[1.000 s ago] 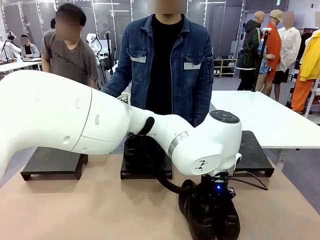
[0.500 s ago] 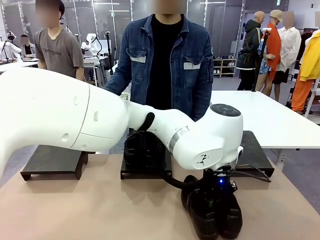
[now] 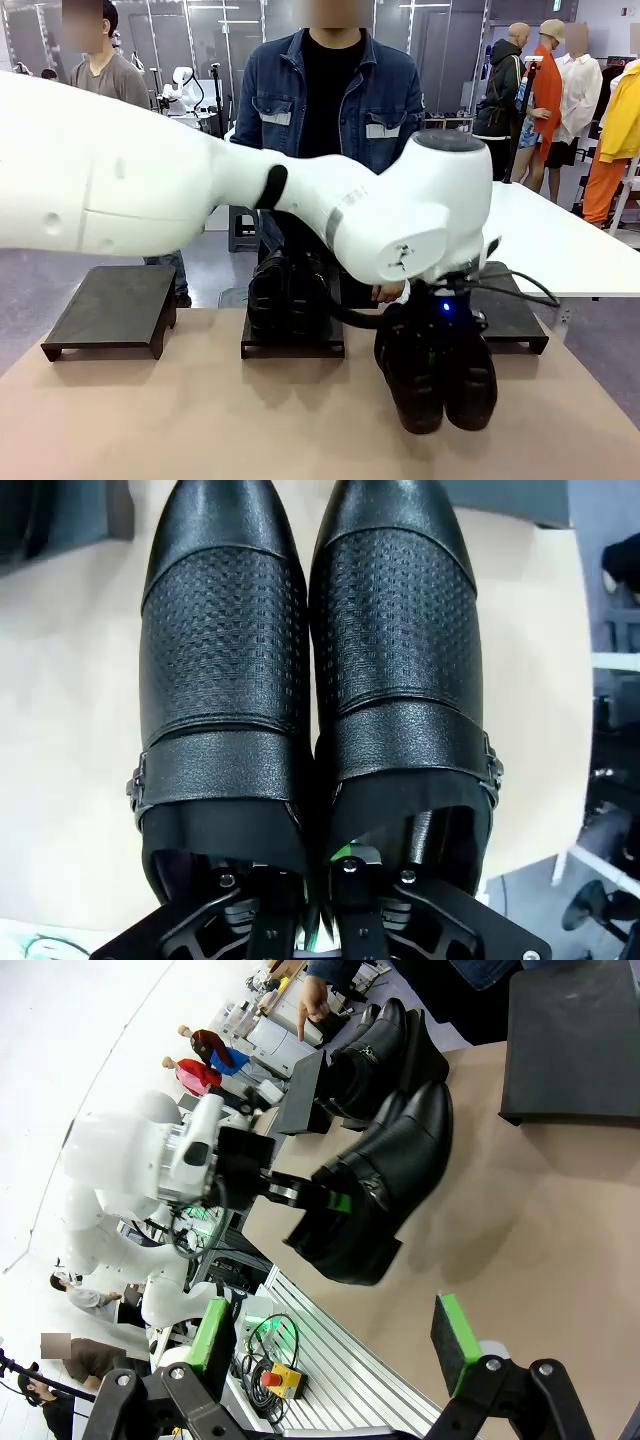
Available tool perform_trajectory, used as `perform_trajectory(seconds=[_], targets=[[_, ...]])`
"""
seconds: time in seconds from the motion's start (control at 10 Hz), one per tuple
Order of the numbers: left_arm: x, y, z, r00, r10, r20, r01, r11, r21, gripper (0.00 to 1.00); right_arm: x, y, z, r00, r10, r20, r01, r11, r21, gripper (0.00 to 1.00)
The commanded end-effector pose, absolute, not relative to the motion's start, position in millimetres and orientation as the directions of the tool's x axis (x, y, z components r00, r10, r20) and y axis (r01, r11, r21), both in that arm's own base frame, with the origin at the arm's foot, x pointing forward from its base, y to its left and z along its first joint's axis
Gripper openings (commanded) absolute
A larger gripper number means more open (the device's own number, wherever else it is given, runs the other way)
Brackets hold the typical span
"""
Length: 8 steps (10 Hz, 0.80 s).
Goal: Place the shoes on the stand as instructed by the person.
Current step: Pick up another pair of Shoes and place it on the Shoes Stand indicated by the person.
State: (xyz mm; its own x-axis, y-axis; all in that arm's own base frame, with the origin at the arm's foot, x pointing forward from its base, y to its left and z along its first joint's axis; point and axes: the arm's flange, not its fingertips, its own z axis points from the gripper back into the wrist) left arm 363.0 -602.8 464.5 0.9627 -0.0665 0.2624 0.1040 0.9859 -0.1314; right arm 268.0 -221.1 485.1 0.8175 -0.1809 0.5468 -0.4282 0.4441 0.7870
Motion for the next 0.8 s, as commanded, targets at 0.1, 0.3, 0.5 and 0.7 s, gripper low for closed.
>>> perform_trajectory(seconds=[0.1, 0.3, 0.5, 0.7], targets=[[360, -541, 491, 0.953, -0.139, 0.269, 0.174, 0.979, -0.109, 0.0, 268, -222, 487, 0.804, -0.182, 0.566, -0.449, 0.438, 0.779, 1.0], [358, -498, 517, 0.925, -0.163, 0.342, 0.213, 0.97, -0.113, 0.0, 268, -222, 487, 0.804, -0.182, 0.566, -0.449, 0.438, 0.779, 1.0], [360, -440, 534, 0.913, -0.198, 0.356, 0.26, 0.956, -0.135, 0.0, 268, -222, 487, 0.804, -0.182, 0.566, -0.449, 0.438, 0.779, 1.0], [363, -377, 550, 0.895, -0.243, 0.375, 0.311, 0.941, -0.131, 0.0, 268, -222, 487, 0.804, -0.182, 0.566, -0.449, 0.438, 0.779, 1.0]])
